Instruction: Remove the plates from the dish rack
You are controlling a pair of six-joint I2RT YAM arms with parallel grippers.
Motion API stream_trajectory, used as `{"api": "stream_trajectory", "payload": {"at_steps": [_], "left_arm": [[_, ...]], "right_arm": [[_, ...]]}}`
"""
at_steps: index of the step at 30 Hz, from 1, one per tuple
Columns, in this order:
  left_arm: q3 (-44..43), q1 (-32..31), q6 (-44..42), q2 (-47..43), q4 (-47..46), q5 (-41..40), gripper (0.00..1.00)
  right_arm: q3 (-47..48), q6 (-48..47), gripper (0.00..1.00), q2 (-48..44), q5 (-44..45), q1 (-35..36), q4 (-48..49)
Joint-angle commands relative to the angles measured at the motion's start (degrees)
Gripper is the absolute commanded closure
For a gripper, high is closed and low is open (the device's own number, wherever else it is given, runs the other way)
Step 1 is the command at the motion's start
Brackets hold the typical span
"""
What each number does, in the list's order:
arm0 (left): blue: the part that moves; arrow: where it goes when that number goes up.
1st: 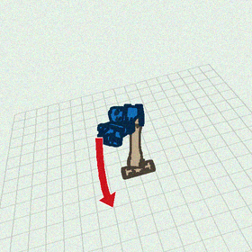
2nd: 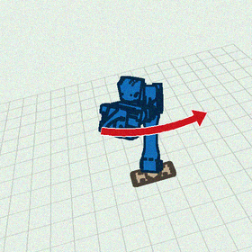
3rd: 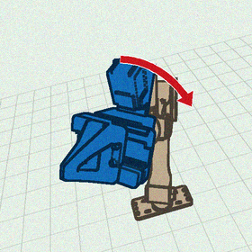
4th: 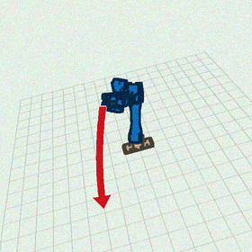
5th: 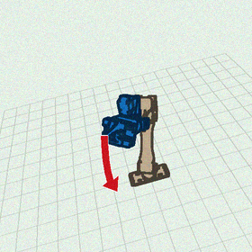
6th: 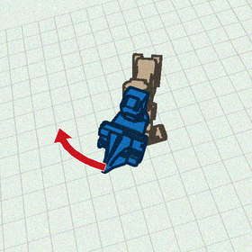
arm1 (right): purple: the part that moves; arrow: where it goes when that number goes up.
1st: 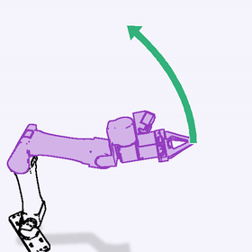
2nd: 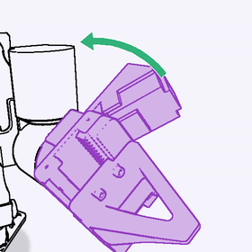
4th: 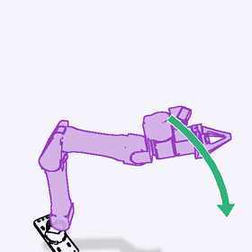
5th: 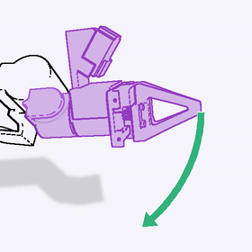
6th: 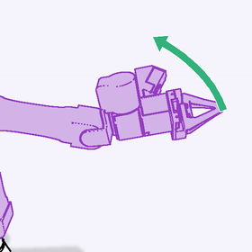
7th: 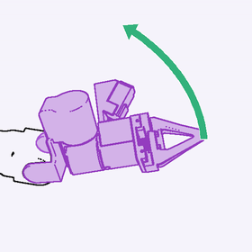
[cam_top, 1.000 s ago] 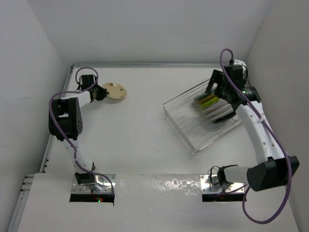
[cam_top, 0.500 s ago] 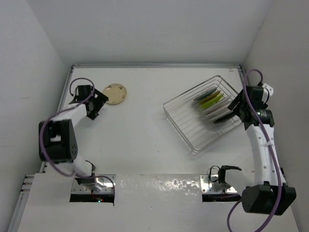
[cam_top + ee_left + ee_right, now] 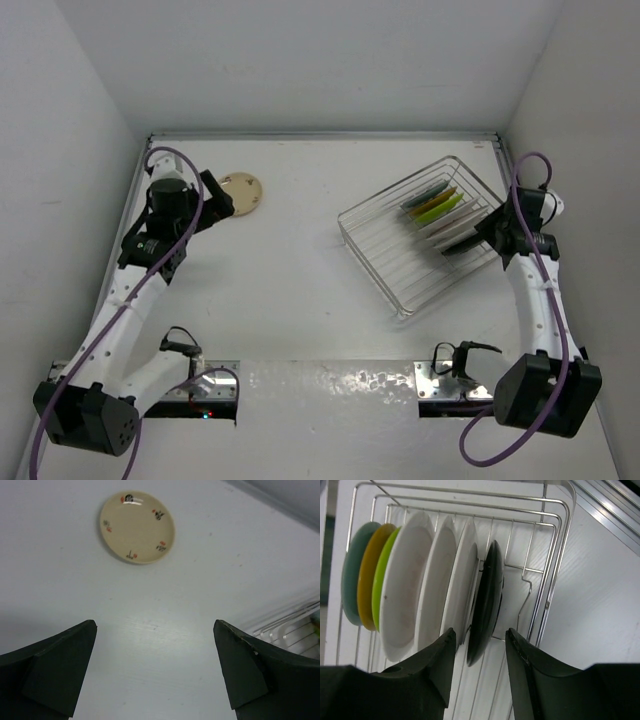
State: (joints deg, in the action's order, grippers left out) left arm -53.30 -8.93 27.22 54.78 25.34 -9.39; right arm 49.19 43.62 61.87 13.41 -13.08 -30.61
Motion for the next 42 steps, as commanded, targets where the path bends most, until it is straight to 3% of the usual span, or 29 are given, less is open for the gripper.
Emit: {"api": "stream_trajectory", "payload": {"at_steps": [1,22,29,35,42], "left_arm": [[0.8,0.3,-9.5,-0.4,4.4,-2.4,0.00],[4.1,0.3,-10.5,-1.8,3.3,-2.4,0.00],[4.1,0.3,-10.6,-1.4,3.3,-2.7,0.00],[3.9,0.3,-10.4,-1.4,3.3,-3.4,0.00],[3.5,0.4,-9.8,-1.3,3.1,-2.7,0.00]], "right_arm": [[0.0,2.4,0.57,0.1,-0.7,-0.1,5.0],[-4.0,6.3,0.71,4.8,3.4,-0.1,4.3],[-5.9,8.0,0.89,4.3,3.5,-0.1,6.0],[-1.3,8.5,0.97,3.0,4.3,-0.1,2.6],[7.7,6.5,0.97,-0.4,7.8,-0.1,-5.4]]}}
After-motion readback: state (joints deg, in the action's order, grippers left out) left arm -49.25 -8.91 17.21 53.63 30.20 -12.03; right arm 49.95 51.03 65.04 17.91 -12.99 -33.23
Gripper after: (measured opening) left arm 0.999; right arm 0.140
